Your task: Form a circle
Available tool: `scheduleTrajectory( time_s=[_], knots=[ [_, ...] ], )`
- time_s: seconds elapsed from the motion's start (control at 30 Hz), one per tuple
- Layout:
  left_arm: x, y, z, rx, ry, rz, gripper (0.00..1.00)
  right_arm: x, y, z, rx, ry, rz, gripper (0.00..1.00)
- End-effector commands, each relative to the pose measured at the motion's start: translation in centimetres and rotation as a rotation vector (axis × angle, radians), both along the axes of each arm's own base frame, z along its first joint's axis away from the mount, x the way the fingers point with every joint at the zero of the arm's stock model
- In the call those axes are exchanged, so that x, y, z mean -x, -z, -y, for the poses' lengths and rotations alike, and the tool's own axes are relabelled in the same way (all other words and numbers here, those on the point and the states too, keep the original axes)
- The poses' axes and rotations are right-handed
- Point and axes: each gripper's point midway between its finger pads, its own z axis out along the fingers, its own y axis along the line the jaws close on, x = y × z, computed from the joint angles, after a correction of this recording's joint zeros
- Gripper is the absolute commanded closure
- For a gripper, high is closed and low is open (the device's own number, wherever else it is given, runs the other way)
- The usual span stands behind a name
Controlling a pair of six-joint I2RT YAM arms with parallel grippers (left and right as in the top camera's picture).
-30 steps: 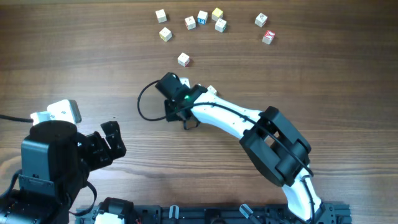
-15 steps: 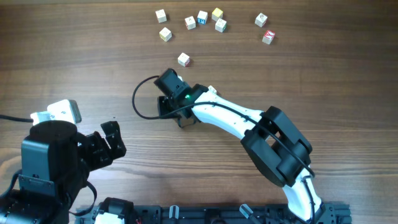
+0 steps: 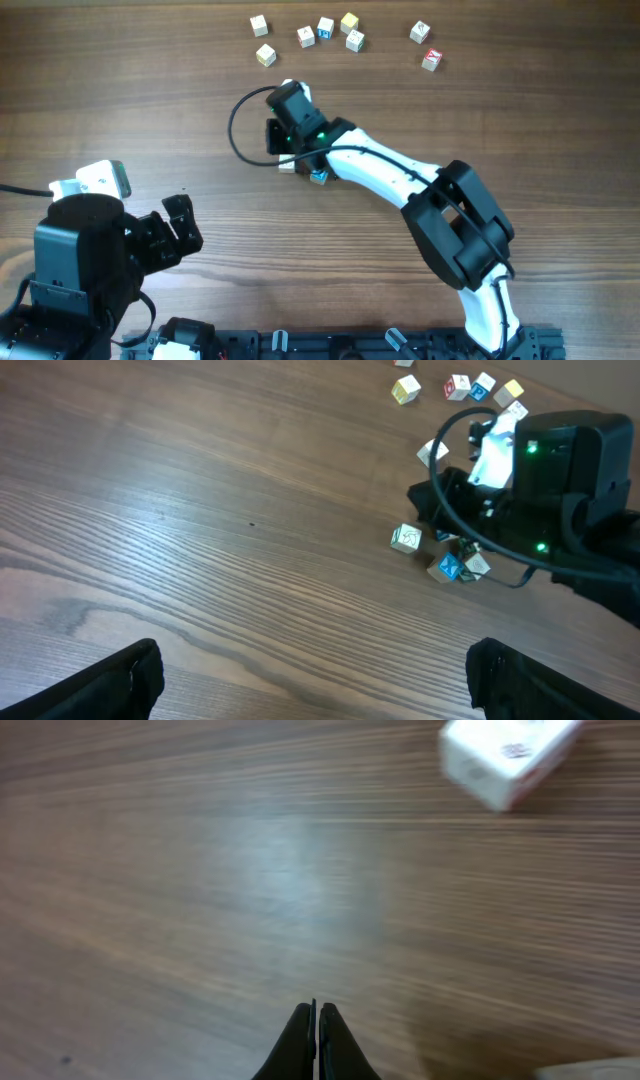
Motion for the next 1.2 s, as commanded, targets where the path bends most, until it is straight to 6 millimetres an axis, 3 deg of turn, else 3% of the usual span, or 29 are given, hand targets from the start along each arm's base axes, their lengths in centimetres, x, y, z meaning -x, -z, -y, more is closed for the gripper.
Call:
scheduleTrajectory(
  time_s=[0.0,0.6,0.83,0.93,1.17],
  knots=[
    [0.0,-0.1,-0.3,-0.005,-0.019,0.005,0.00,0.1,0.9,0.2,0.025,-0.007,-0.026,0.95],
    [0.0,-0.1,-0.3,-0.005,-0.019,0.005,0.00,3.6,4.3,1.9,0.116,-0.002,-0.145,0.95],
    [0.0,-0.1,-0.3,-0.005,-0.020,0.005,0.00,4.0,4.4,1.8,0.120,-0.010,-0.156,0.96],
    [0.0,-0.1,-0.3,-0.005,-0.020,0.005,0.00,3.7,3.6,1.5,0.120,-0.037,-0.132,0.95],
    [0.0,-0.1,-0.3,-0.005,-0.020,0.005,0.00,2.0,-0.5,-0.4,0.066,-0.091,-0.031,0.95]
  ],
)
